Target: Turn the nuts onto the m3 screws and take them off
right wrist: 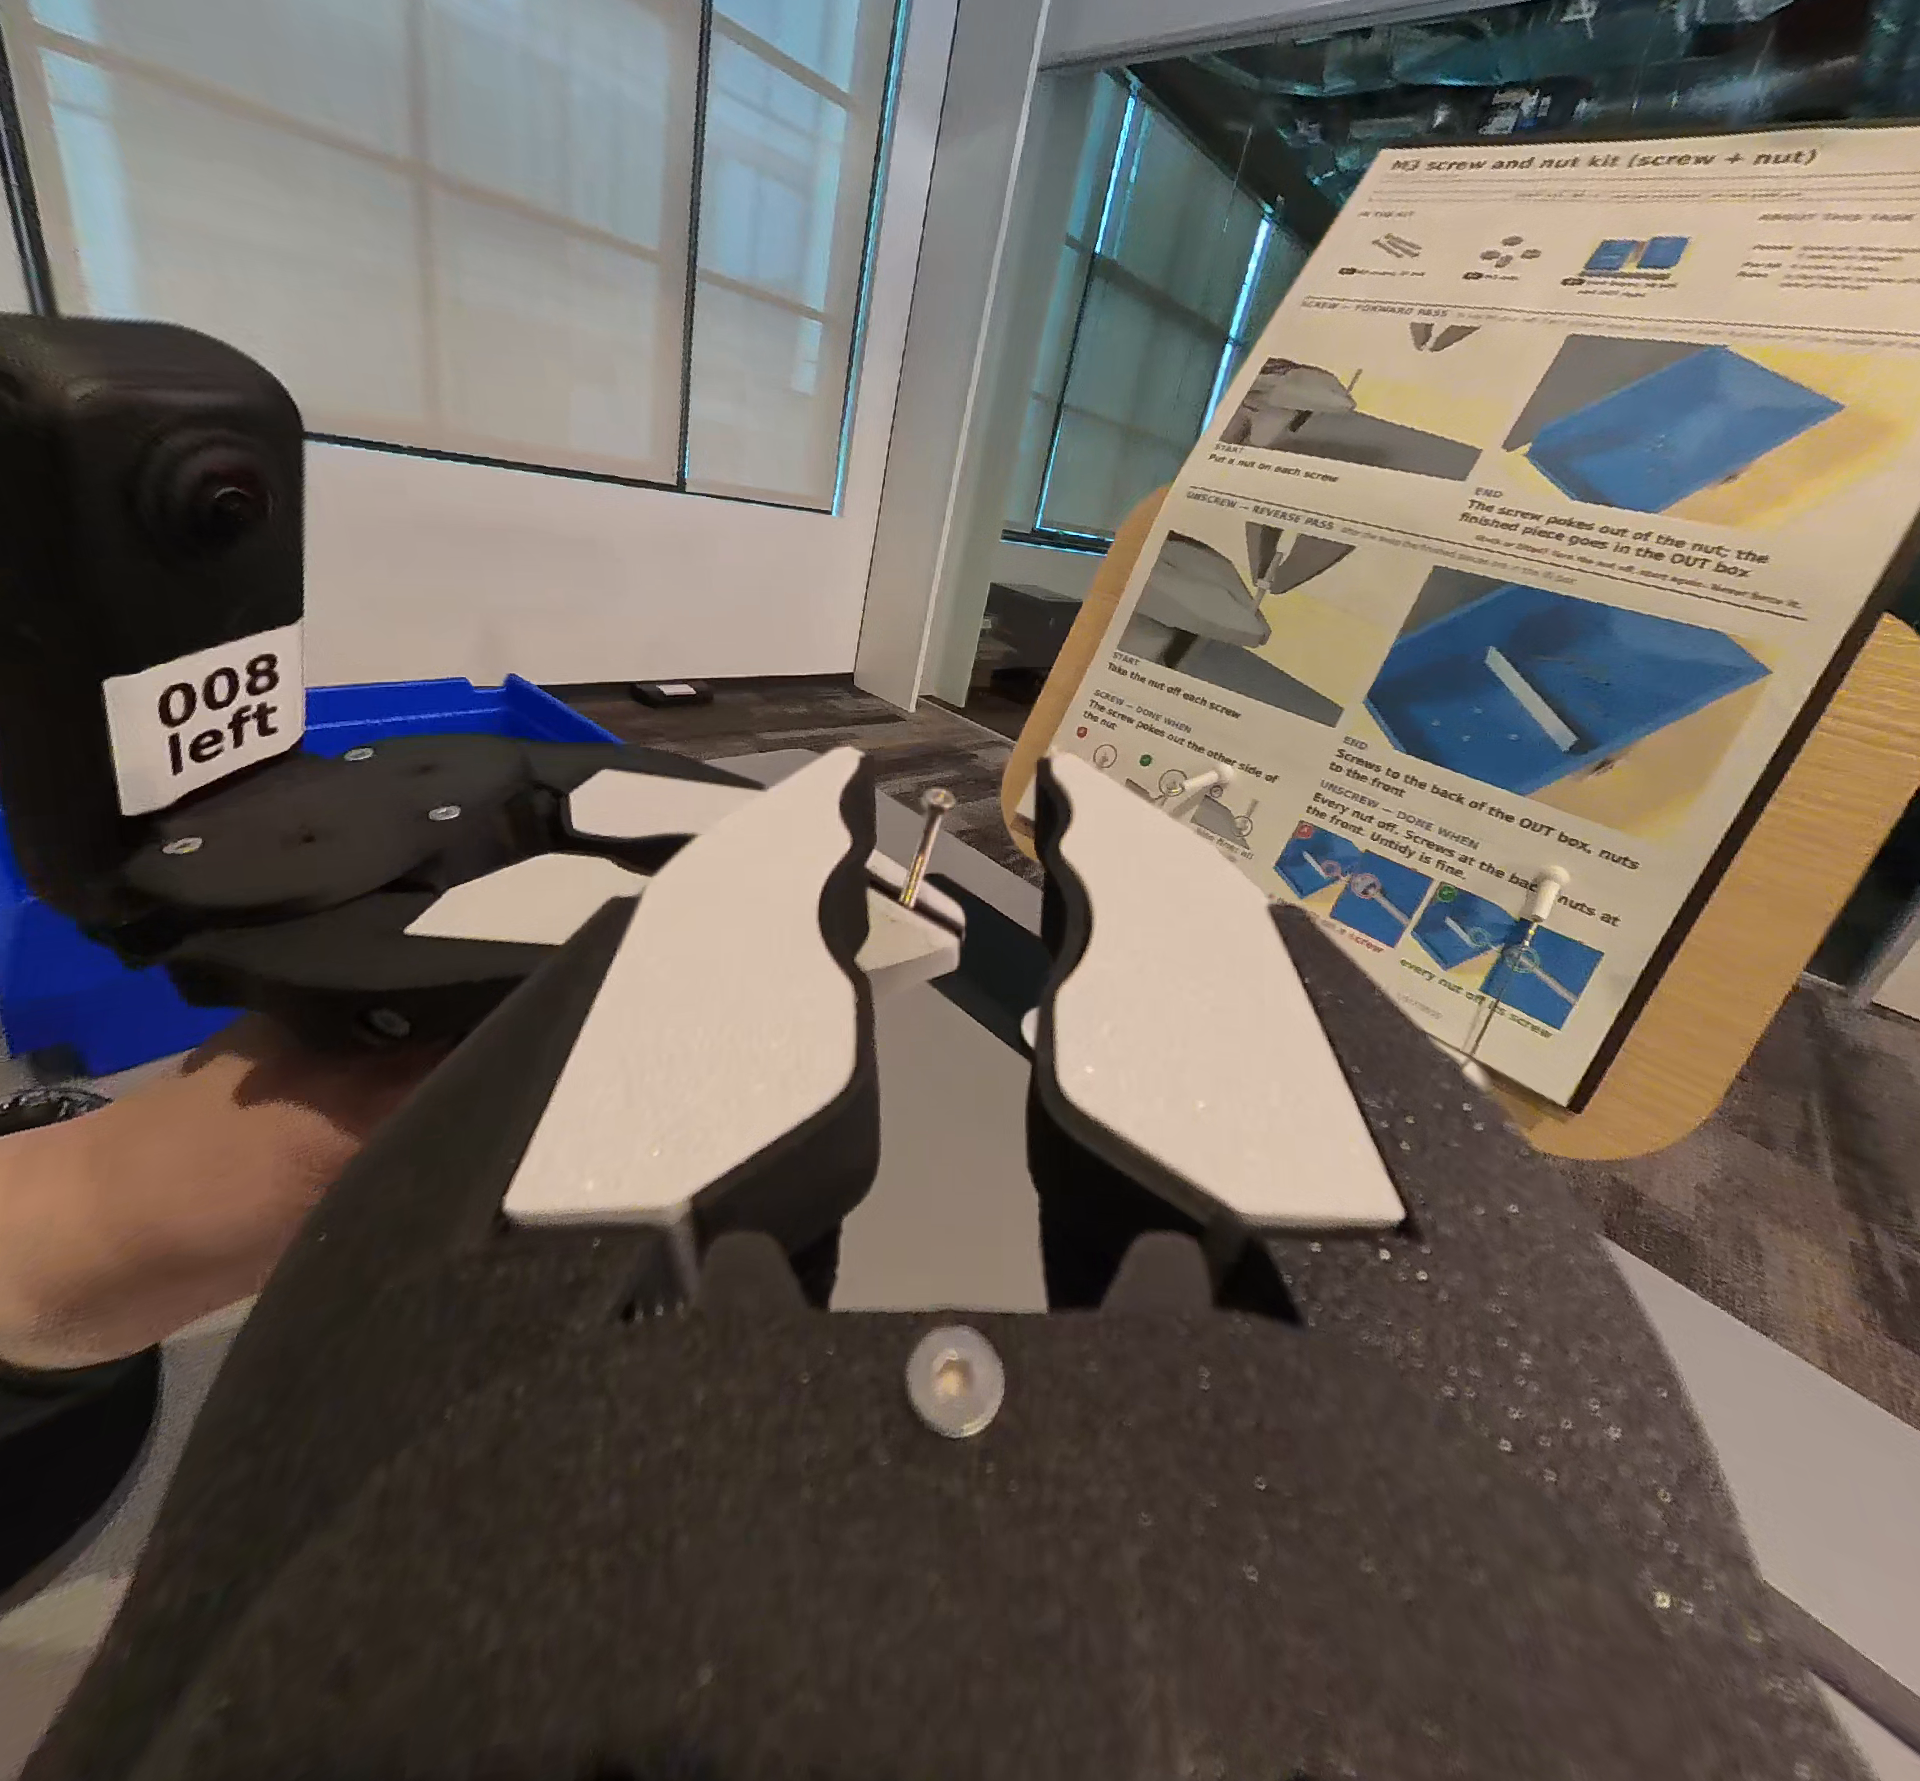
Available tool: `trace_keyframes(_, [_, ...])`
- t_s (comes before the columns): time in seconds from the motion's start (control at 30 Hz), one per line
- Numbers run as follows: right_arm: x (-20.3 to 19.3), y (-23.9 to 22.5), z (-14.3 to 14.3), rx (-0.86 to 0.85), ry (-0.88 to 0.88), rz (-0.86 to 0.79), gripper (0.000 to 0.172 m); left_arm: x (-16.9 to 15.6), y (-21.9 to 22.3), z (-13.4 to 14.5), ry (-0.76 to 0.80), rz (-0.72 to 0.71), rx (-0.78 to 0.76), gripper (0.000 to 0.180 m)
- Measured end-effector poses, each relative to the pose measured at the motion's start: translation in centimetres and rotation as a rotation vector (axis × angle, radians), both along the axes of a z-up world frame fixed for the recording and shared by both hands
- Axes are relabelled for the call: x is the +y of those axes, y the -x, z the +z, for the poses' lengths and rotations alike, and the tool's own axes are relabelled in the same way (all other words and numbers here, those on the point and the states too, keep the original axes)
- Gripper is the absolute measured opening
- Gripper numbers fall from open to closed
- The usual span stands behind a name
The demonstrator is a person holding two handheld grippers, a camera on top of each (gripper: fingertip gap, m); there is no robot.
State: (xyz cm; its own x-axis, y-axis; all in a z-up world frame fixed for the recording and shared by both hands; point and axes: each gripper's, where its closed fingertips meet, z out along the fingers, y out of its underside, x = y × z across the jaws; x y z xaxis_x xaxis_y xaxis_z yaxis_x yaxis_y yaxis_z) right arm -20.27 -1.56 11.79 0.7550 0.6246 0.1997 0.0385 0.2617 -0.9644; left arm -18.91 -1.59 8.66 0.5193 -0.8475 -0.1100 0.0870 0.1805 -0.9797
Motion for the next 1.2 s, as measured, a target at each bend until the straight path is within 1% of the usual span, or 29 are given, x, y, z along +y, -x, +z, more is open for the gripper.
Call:
trace_keyframes(0.13, [-0.1,0.3,-0.3,-0.007,-0.003,-0.013,0.021,0.0,0.0,0.1,-0.006,0.013,-0.002,0.002])
trace_keyframes(0.27, [0.0,0.3,-0.4,-0.027,0.000,-0.028,0.018,0.1,0.1,0.2,-0.002,0.012,-0.005,0.002])
trace_keyframes(0.5, [0.0,0.2,-0.5,-0.039,-0.007,-0.031,0.006,0.0,0.0,0.1,-0.001,0.005,0.007,0.002])
trace_keyframes(0.63, [0.0,0.2,-0.6,-0.033,0.005,-0.010,0.006,0.0,0.0,0.1,0.001,0.000,0.009,0.002])
trace_keyframes(0.77, [-0.3,0.3,-0.4,-0.027,0.011,0.074,0.005,-0.4,0.0,0.2,0.019,-0.061,0.014,0.002])
trace_keyframes(0.9, [-1.3,0.7,0.0,-0.024,-0.009,0.241,0.005,-1.4,0.0,0.5,0.051,-0.182,0.004,0.002])
trace_keyframes(0.97, [-1.7,0.7,0.1,0.009,0.011,0.341,0.005,-2.0,0.0,0.6,0.098,-0.267,0.001,0.002])
trace_keyframes(1.03, [-1.9,0.7,0.1,0.065,0.057,0.427,0.005,-2.4,0.0,0.6,0.137,-0.323,-0.004,0.002])
trace_keyframes(1.2, [-1.3,0.5,-0.6,0.191,0.139,0.531,0.005,-1.8,-0.1,-0.1,0.160,-0.284,0.030,0.002])
